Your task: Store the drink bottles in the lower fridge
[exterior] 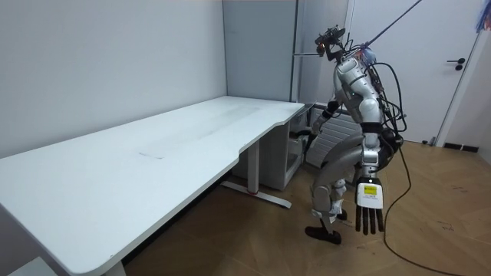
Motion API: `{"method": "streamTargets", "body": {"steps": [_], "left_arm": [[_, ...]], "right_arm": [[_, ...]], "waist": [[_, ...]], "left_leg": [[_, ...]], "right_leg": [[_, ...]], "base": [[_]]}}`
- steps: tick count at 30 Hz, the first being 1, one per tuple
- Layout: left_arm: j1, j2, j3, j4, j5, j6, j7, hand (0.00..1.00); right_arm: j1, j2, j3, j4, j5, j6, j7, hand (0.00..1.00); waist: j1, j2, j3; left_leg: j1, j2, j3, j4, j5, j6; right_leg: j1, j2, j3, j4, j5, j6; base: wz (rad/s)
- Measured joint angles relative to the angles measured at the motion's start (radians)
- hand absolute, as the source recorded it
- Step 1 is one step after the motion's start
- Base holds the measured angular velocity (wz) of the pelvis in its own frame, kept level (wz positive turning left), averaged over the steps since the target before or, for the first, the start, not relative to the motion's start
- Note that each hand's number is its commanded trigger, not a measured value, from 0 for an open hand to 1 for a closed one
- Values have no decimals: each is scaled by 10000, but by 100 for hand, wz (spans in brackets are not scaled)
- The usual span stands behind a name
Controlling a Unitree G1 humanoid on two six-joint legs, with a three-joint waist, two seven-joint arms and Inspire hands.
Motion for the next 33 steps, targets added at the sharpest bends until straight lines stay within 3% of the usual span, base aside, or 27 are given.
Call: {"method": "streamTargets", "body": {"steps": [10, 22, 33], "left_arm": [[22, 57, 32, -71, 276, -122, -21, 0], [1023, 73, 419, -769, 1010, -232, -332, 0], [1091, 91, 421, -1082, 1171, -258, -331, 0]], "right_arm": [[-587, -193, -2, -136, -141, -162, -1186, 0], [-591, -192, 217, -558, -294, -151, -2667, 0], [-617, -195, 618, -1494, -560, 241, -4045, 0]], "waist": [[-3, 18, -11], [-14, 67, -38], [-284, 66, -39]], "left_leg": [[367, -43, -59, 19, 15, -26], [1089, -46, -61, -226, 14, -22], [1313, 17, -349, -484, 70, -93]], "right_leg": [[357, -1, -5, 92, -67, -55], [1053, 12, -33, -119, -69, -128], [1568, 181, -371, -670, 25, -119]], "base": [[2], [0], [1]]}}
